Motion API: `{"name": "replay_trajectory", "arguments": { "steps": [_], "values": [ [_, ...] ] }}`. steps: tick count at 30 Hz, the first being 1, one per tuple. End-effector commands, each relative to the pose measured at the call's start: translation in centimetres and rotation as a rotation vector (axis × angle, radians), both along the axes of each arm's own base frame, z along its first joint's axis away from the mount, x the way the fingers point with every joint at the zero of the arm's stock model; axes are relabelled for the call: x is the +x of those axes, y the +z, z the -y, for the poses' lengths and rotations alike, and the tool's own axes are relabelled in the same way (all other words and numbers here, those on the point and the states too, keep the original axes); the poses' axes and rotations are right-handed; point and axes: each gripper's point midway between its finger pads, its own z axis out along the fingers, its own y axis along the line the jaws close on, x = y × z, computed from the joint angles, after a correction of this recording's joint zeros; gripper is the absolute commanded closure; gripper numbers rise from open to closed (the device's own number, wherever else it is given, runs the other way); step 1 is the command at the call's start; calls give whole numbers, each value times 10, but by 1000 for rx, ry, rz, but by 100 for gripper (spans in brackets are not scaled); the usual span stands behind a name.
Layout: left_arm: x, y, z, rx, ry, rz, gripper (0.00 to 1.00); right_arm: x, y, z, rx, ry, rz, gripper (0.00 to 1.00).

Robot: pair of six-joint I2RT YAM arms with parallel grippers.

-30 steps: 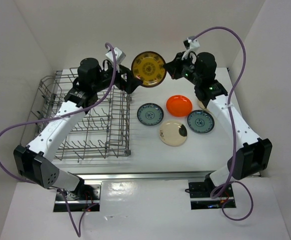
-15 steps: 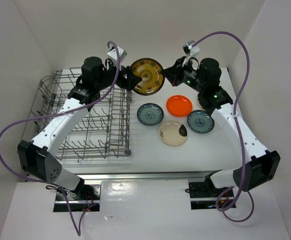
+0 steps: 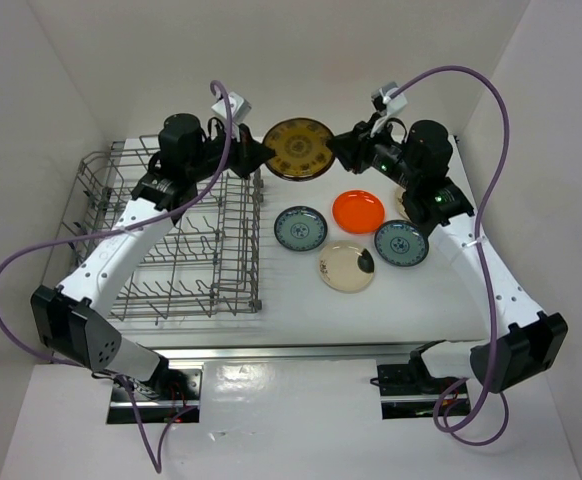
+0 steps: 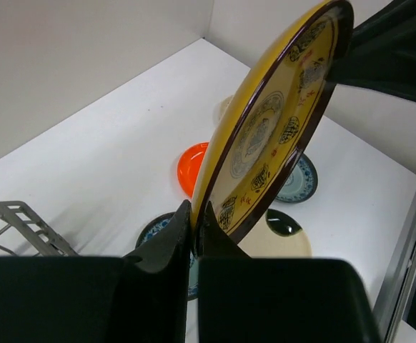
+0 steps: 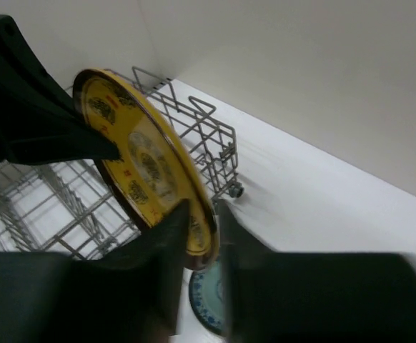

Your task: Load the plates into the dish rack

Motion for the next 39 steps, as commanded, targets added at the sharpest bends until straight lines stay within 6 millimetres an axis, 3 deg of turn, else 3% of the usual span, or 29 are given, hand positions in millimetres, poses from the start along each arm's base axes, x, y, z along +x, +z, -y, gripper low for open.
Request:
{"name": "replay_trajectory", "arguments": {
  "steps": [1, 2, 5, 6, 9, 11, 12, 14, 15, 17, 18, 24, 25, 28, 31, 32, 33, 34, 37, 39],
  "values": [
    [2, 24, -10, -20, 63, 101, 100, -6, 13, -16, 52, 58, 20, 63],
    [8, 29, -19, -20, 128, 111, 100, 0, 9, -13, 50, 29, 11, 33],
    [19, 31, -43, -11, 286, 114, 100, 7, -5, -4, 43, -39, -15, 4],
    [21, 27, -50, -2, 329, 105, 100, 9, -2, 12, 57, -133, -17, 0],
    [25, 37, -83, 16, 507, 136, 100, 19, -27, 50, 60, -367, -61, 0],
    [26, 35, -105, 38, 620, 135, 100, 17, -40, 64, 75, -438, -61, 0],
    [30, 39, -125, 45, 722, 134, 100, 17, -48, 69, 74, -468, -64, 0],
    [32, 42, -153, 50, 827, 111, 100, 20, -54, 68, 69, -468, -71, 0],
    [32, 42, -183, 56, 931, 77, 100, 26, -70, 66, 47, -470, -103, 0],
    [35, 31, -212, 72, 1008, 31, 100, 35, -85, 62, 29, -471, -128, 0],
    [37, 27, -242, 59, 1067, 5, 100, 44, -105, 59, 1, -473, -169, 0],
    [29, 16, -330, 62, 1204, -53, 100, 83, -135, 53, -50, -525, -232, 0],
    [29, 16, -336, 70, 1203, -51, 100, 91, -147, 55, -65, -535, -255, 0],
    [40, 13, -347, 104, 1162, -15, 100, 103, -160, 51, -76, -519, -280, 0],
    [61, -1, -358, 126, 1062, -26, 100, 112, -170, 43, -60, -479, -309, 0],
    [67, 5, -362, 135, 1047, -10, 100, 115, -166, 40, -51, -469, -297, 0],
    [78, -17, -369, 162, 1031, -66, 100, 117, -170, 43, -45, -471, -311, 0],
    [76, -29, -381, 190, 1047, -117, 100, 120, -169, 40, -43, -462, -309, 0],
    [77, -52, -403, 283, 1052, -163, 100, 120, -173, 38, -47, -450, -319, 0],
    [68, -67, -416, 256, 1096, -155, 100, 121, -173, 41, -45, -450, -320, 0]
  ]
}}
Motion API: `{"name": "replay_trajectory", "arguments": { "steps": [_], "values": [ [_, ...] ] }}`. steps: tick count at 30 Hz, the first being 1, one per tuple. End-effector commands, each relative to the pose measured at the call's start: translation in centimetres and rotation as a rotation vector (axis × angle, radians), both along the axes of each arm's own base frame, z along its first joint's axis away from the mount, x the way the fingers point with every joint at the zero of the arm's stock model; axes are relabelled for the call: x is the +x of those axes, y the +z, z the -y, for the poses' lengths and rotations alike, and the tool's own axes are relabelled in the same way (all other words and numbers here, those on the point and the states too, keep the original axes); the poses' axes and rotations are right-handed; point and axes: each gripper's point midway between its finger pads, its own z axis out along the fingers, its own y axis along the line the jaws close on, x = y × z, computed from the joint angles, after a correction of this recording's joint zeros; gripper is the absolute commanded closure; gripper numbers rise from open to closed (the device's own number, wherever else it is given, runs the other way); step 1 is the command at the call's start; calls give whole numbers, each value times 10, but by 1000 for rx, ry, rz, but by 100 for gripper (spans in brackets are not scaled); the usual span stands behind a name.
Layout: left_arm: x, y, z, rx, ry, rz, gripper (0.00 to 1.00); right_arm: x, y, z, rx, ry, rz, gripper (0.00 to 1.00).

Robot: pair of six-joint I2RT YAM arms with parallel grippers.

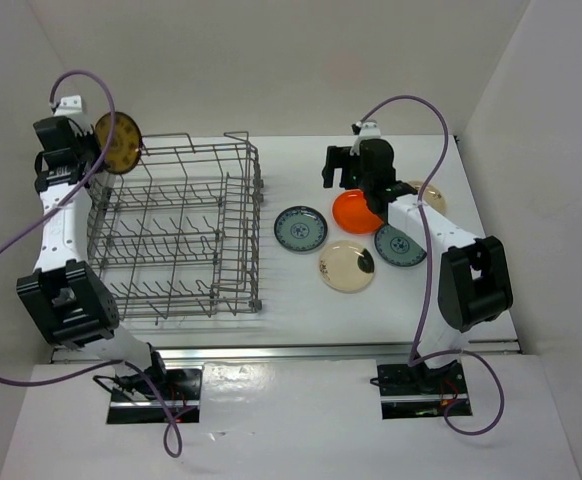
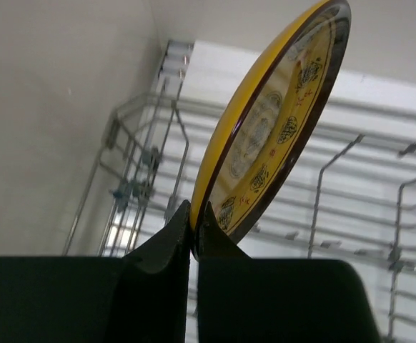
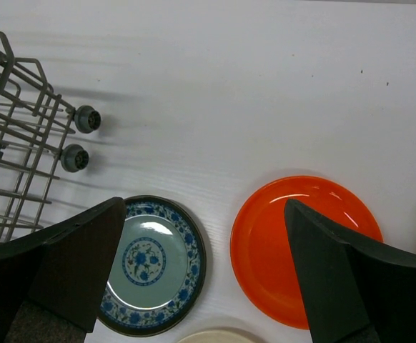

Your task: Load the plates into the dish rack

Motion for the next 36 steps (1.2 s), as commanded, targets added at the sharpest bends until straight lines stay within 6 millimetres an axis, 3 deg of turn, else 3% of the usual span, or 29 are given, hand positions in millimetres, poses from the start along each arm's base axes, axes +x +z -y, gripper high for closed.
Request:
{"name": "replay_trajectory", "arguments": {
  "steps": [1, 8, 11, 12, 22, 25, 29, 36],
  "values": [
    [-9, 8, -2, 25, -75, 65, 100, 12, 38, -5, 60, 20, 102, 0],
    [-38, -9, -52, -27, 74, 19, 100, 11, 38, -8, 66, 60, 100, 0],
    [-51, -7, -65, -48, 143, 37, 100, 15, 27, -4, 60, 50, 80, 0],
    [-60, -15, -72, -57, 181, 25, 100, 16, 20, -6, 59, 59, 65, 0],
    [-114, -38, -106, 35, 425, 47, 100, 21, -1, -7, 96, 88, 8, 0],
    [-109, -35, -106, 66, 393, 72, 100, 20, -3, -12, 115, 114, 1, 0],
    [-98, -64, -108, 65, 341, -6, 100, 22, -10, -8, 114, 105, -8, 0],
    [-86, -91, -96, 27, 241, -40, 100, 25, -19, -4, 110, 94, -25, 0]
  ]
}}
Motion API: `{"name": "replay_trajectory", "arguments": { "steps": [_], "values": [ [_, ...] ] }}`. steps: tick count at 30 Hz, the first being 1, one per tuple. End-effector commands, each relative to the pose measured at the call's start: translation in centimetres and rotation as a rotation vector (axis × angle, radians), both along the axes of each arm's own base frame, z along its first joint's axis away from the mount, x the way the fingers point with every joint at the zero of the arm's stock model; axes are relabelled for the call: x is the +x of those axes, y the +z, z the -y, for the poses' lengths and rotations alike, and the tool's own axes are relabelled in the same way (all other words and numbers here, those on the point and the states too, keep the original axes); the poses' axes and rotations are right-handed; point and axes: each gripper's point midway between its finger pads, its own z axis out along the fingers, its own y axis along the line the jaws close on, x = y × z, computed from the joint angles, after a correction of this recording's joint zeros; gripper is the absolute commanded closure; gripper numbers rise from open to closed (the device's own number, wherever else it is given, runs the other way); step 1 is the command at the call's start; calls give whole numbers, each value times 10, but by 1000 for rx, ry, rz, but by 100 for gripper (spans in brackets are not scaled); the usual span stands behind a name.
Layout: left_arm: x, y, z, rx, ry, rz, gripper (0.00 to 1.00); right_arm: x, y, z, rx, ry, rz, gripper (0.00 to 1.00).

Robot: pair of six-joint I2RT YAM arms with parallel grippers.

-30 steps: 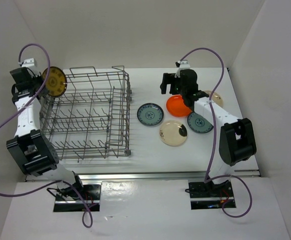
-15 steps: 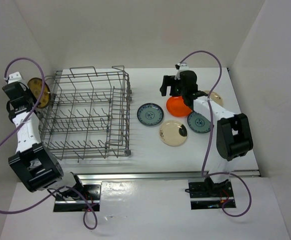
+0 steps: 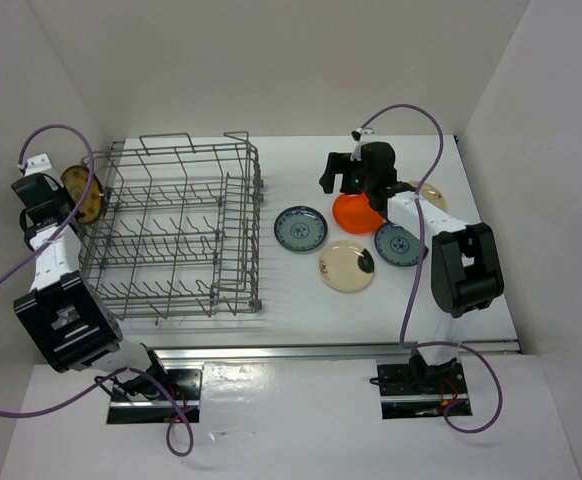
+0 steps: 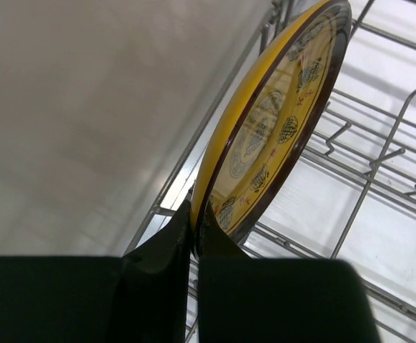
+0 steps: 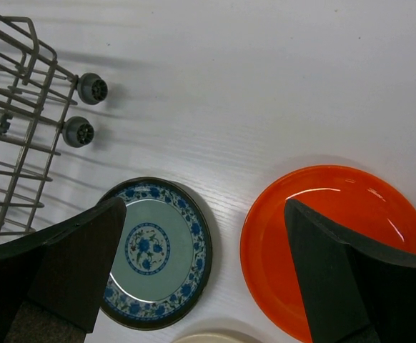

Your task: Load the plates into the dish rack

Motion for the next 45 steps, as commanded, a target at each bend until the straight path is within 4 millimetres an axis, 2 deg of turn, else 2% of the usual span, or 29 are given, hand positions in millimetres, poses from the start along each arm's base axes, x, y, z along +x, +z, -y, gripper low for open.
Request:
{"name": "replay_trajectory", "arguments": {
  "steps": [1, 2, 4, 5, 6, 8, 9, 12, 17, 19, 25, 26, 27, 30, 33, 36, 40, 42, 44, 45],
  "values": [
    [15, 16, 1, 46, -72, 70, 100, 17, 20, 1, 28, -9, 70, 0],
    [15, 8, 2, 35, -72, 56, 100, 17, 20, 1, 28, -9, 70, 0],
    [16, 8, 4, 35, -93, 56, 100, 17, 12, 1, 23, -9, 49, 0],
    [16, 1, 4, 29, -93, 48, 100, 17, 12, 1, 23, -9, 49, 0],
    [16, 1, 4, 29, -93, 48, 100, 15, 3, 2, 18, -9, 32, 0],
    [17, -4, 4, 22, -93, 39, 100, 15, 3, 0, 22, -1, 30, 0],
    [16, -11, 4, 9, -93, 22, 100, 14, -5, 5, 25, -14, 9, 0],
    [17, -23, 4, -18, -88, 1, 100, 13, -12, 3, 25, -5, -10, 0],
    [12, -33, 4, -35, -66, -23, 100, 12, -17, 2, 33, -1, -25, 0],
    [12, -35, 4, -34, -66, -22, 100, 10, -26, 2, 28, -1, -44, 0],
    [5, -32, -6, -3, -6, -33, 100, 11, -31, 2, 26, -1, -53, 0],
    [4, -42, -3, -11, -5, -55, 100, 11, -31, 2, 26, -1, -53, 0],
    [3, -42, -4, -7, 5, -59, 100, 8, -36, 3, 24, -1, -64, 0],
    [5, -58, -4, -2, 19, -110, 100, 7, -35, 1, 28, 7, -65, 0],
    [6, -72, 4, 3, 29, -166, 100, 4, -41, -2, 47, 41, -80, 0],
    [5, -74, 8, -3, 37, -175, 100, -2, -54, 0, 53, 54, -113, 0],
    [-1, -77, 9, -14, 51, -189, 100, -2, -49, -1, 60, 62, -104, 0],
    [-1, -72, 9, -19, 70, -171, 93, -5, -52, -1, 58, 62, -113, 0],
    [-5, -63, 9, -11, 86, -148, 76, -5, -53, -1, 58, 62, -113, 0],
    [-6, -59, 8, -3, 94, -142, 50, -5, -53, -1, 58, 62, -113, 0]
  ]
}}
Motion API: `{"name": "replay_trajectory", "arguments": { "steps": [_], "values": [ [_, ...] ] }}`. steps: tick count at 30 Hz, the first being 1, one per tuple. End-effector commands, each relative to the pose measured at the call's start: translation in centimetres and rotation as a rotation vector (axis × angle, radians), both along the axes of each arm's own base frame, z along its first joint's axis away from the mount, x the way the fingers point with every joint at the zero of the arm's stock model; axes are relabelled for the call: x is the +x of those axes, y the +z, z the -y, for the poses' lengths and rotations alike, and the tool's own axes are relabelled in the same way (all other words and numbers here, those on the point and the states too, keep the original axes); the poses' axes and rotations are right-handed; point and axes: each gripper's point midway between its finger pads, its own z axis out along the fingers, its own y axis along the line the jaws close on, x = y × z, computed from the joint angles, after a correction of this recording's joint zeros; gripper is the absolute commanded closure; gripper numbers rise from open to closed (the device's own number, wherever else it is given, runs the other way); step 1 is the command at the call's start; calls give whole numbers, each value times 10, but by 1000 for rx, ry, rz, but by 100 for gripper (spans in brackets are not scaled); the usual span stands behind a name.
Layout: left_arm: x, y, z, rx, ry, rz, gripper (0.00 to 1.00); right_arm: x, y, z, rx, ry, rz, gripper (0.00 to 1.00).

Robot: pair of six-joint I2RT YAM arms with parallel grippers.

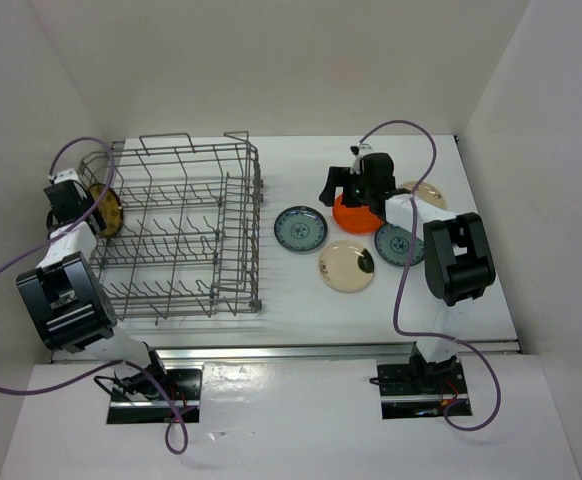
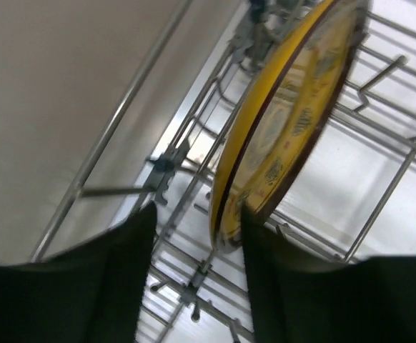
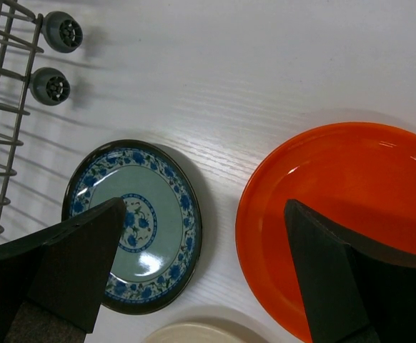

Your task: Load the plates into the dish rack

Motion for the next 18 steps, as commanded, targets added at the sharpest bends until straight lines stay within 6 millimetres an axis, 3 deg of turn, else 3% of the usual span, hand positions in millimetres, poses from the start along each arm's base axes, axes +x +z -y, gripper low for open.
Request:
{"name": "replay_trajectory", "arguments": {
  "steps": [1, 4, 6, 7, 10, 11, 13, 15, 16, 17, 18],
  "values": [
    [-16, 14, -8, 28, 85, 22, 39, 5, 8, 0, 19, 4, 39, 0],
    [-21, 30, -9, 51, 109, 57, 16, 5, 8, 0, 19, 4, 39, 0],
    [-23, 41, -10, 67, 118, 78, 8, 4, 11, 0, 20, 4, 40, 0],
    [-18, 63, -8, 85, 115, 131, 6, 2, 10, 0, 18, 4, 32, 0],
    [-19, 94, -8, 95, 136, 194, 3, -1, 6, 1, 13, 4, 11, 0],
    [-18, 122, -8, 104, 146, 256, 3, -3, 4, 1, 11, 4, 2, 0],
    [-18, 145, 1, 93, 131, 289, 3, -6, 2, -1, 14, 28, -9, 0],
    [-17, 190, 8, 105, 104, 372, 3, -10, -8, -2, 9, 35, -54, 0],
    [-16, 197, 19, 88, 68, 372, 3, -12, -10, -2, 7, 35, -64, 0],
    [-9, 220, 35, 69, -2, 422, 3, -14, -12, -1, 5, 35, -73, 0],
    [-6, 226, 46, 50, -47, 427, 3, -14, -12, -1, 5, 35, -73, 0]
  ]
}}
